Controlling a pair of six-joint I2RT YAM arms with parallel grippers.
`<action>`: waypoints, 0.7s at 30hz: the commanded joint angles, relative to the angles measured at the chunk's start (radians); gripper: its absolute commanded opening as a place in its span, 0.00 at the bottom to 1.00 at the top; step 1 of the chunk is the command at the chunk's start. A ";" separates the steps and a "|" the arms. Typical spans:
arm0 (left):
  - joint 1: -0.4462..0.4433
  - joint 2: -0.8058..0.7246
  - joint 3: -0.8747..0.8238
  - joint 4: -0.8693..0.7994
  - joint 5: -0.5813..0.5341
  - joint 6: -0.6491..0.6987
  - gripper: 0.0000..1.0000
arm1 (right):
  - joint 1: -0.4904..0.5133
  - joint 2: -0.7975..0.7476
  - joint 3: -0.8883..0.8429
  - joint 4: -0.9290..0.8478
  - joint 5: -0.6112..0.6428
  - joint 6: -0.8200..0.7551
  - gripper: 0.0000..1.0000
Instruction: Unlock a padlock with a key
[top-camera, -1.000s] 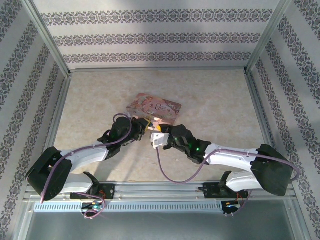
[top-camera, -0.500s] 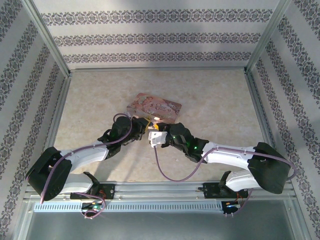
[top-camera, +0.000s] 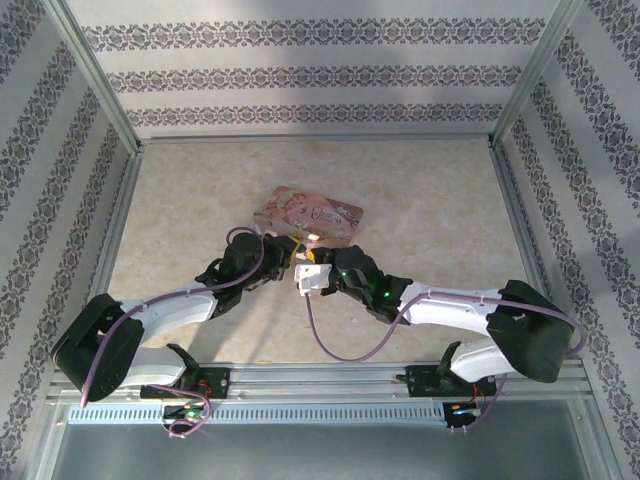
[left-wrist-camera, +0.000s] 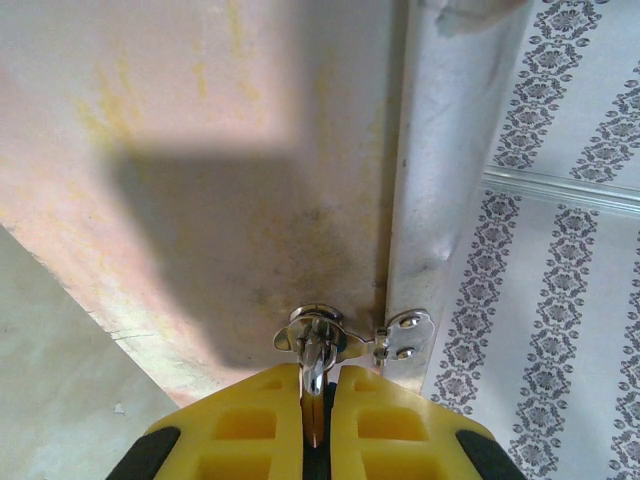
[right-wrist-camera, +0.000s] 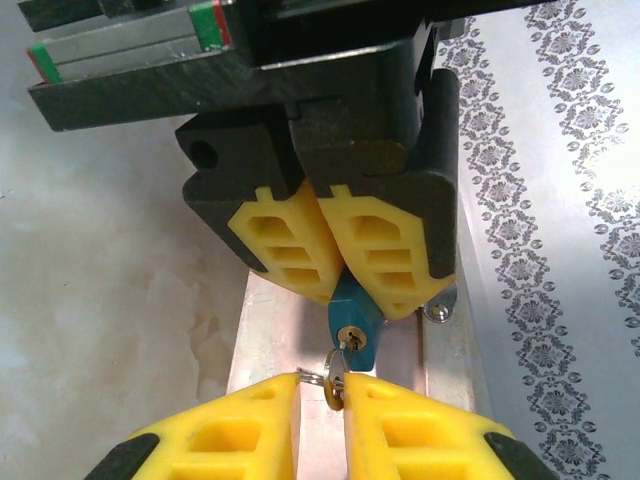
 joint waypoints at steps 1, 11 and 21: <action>-0.016 -0.021 0.026 0.022 -0.022 -0.021 0.00 | 0.010 0.012 0.030 0.018 0.015 -0.008 0.18; -0.017 -0.010 0.030 0.041 -0.017 -0.025 0.00 | 0.010 0.040 0.035 0.048 0.051 -0.004 0.13; -0.034 0.023 0.047 0.071 -0.006 -0.028 0.00 | 0.010 0.103 0.067 0.104 0.078 -0.032 0.07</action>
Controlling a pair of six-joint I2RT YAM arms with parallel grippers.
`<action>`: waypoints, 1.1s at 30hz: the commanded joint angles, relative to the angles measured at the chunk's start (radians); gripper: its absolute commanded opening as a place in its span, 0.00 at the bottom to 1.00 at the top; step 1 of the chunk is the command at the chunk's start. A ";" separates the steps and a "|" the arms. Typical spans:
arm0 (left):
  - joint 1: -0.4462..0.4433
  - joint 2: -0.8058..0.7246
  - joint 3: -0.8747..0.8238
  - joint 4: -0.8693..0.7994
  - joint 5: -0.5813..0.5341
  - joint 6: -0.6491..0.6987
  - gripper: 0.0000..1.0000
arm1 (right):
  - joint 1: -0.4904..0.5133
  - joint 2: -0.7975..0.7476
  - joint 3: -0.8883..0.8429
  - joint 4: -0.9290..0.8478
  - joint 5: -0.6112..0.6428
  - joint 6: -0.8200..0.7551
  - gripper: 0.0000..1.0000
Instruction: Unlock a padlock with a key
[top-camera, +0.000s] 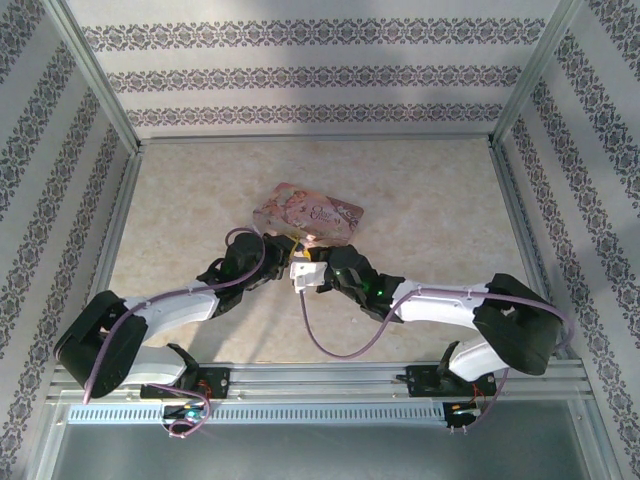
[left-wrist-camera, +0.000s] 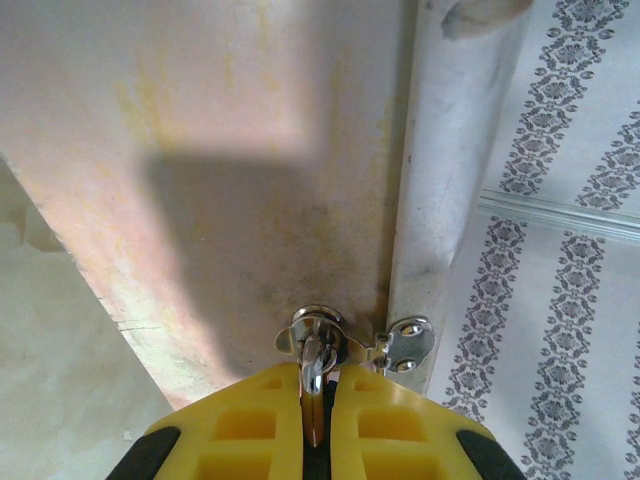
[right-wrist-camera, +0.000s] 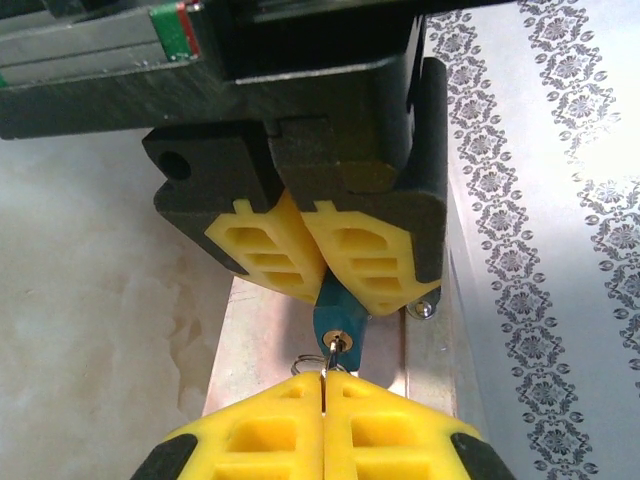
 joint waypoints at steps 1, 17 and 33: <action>-0.036 0.000 0.045 0.074 0.042 -0.019 0.00 | 0.009 0.034 0.044 0.059 0.028 -0.022 0.07; -0.051 0.032 0.030 0.111 0.029 -0.025 0.00 | 0.006 0.060 0.094 0.029 -0.074 0.574 0.03; -0.051 0.183 -0.002 0.206 0.029 0.003 0.00 | -0.050 0.142 -0.035 0.181 -0.100 0.910 0.01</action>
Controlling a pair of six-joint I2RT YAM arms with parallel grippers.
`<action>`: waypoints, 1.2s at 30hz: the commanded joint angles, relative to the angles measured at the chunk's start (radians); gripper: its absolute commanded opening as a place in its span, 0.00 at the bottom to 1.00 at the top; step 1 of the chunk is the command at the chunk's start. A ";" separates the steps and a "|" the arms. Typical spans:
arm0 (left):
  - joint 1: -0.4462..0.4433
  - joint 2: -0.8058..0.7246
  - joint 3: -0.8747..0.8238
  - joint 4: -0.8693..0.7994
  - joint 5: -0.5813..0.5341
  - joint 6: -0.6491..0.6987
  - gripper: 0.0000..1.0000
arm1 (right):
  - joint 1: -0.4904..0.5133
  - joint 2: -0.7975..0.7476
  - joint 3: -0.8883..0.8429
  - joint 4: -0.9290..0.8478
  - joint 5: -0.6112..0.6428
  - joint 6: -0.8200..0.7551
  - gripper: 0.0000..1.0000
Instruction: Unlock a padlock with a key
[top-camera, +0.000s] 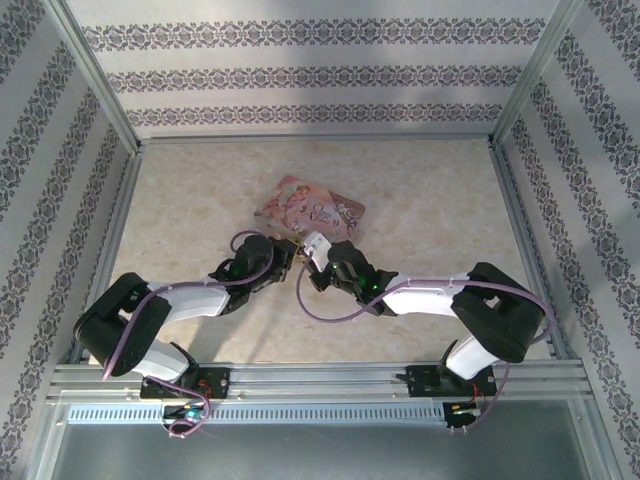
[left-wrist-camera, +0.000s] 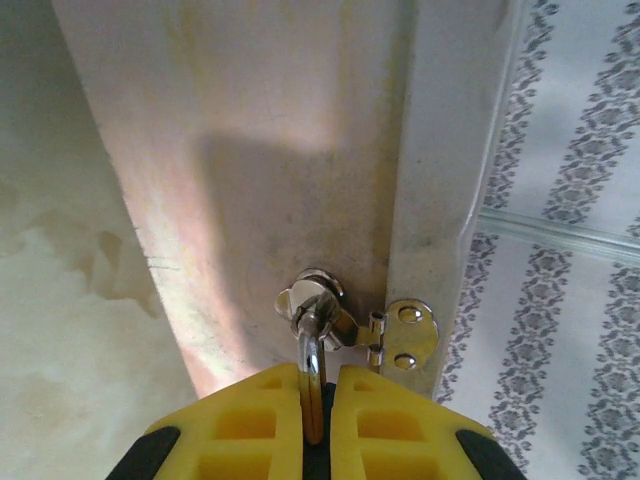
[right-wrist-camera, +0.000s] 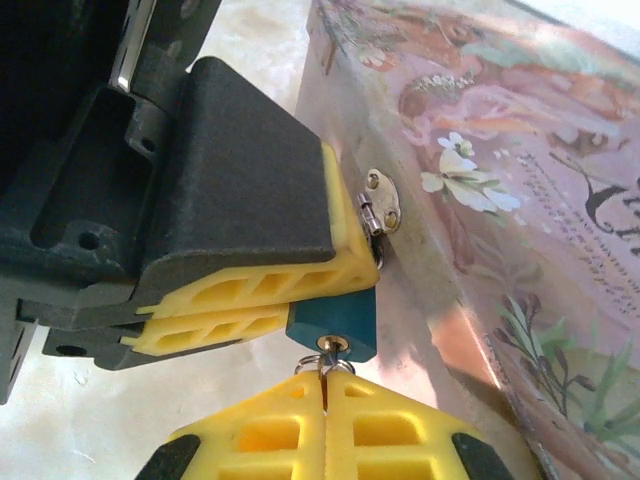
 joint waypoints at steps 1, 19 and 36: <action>-0.039 0.037 0.000 0.126 0.068 0.008 0.00 | 0.005 0.040 -0.034 0.150 0.016 0.026 0.01; -0.045 0.161 0.004 0.215 0.051 0.075 0.18 | -0.037 0.108 -0.129 0.274 -0.023 0.164 0.01; 0.039 -0.342 -0.057 -0.297 -0.107 0.370 0.54 | -0.132 0.063 -0.186 0.277 -0.178 0.380 0.00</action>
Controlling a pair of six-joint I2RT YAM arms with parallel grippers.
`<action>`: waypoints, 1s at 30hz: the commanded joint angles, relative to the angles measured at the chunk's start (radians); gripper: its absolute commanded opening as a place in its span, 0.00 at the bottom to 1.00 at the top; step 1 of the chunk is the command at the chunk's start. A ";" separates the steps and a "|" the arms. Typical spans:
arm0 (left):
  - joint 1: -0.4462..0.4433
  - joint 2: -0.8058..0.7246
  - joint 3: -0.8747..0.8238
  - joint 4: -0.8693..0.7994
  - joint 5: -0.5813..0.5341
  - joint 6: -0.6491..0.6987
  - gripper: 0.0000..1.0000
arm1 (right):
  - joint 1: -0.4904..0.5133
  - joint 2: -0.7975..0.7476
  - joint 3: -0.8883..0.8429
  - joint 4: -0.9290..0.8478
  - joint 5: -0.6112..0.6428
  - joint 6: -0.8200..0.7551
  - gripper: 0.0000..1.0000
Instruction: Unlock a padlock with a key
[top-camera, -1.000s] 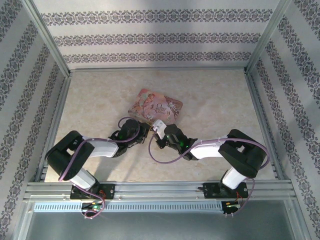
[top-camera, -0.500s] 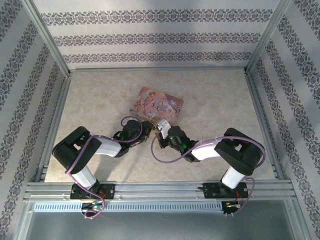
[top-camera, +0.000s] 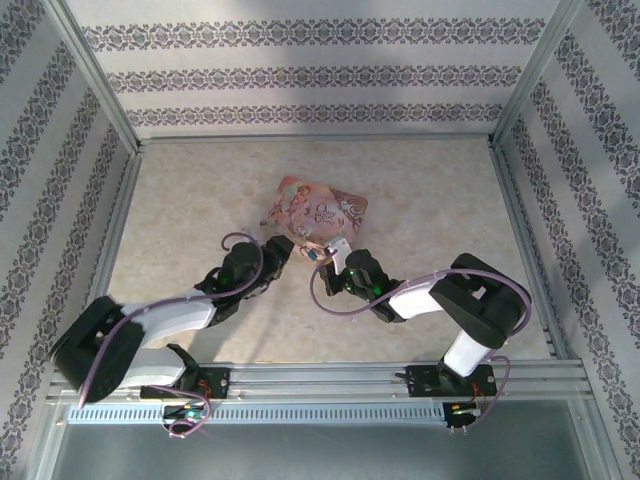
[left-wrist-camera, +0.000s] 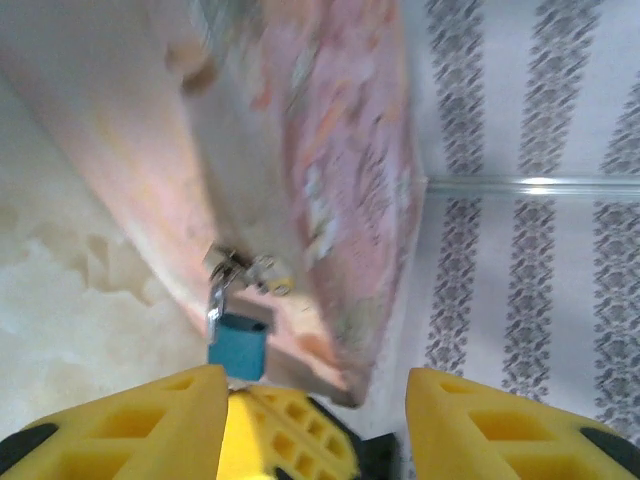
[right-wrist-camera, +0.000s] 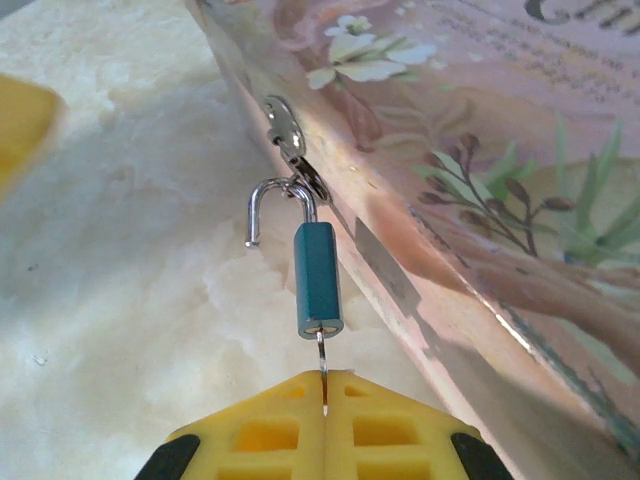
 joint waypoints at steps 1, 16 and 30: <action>0.045 -0.132 0.034 -0.267 -0.076 0.197 0.55 | -0.024 -0.035 -0.026 0.012 -0.081 0.127 0.00; 0.207 -0.301 0.167 -0.594 -0.119 0.664 0.67 | -0.204 -0.052 -0.075 0.018 -0.379 0.436 0.02; 0.307 -0.239 0.165 -0.525 0.019 0.681 0.69 | -0.241 0.047 -0.074 0.064 -0.413 0.516 0.13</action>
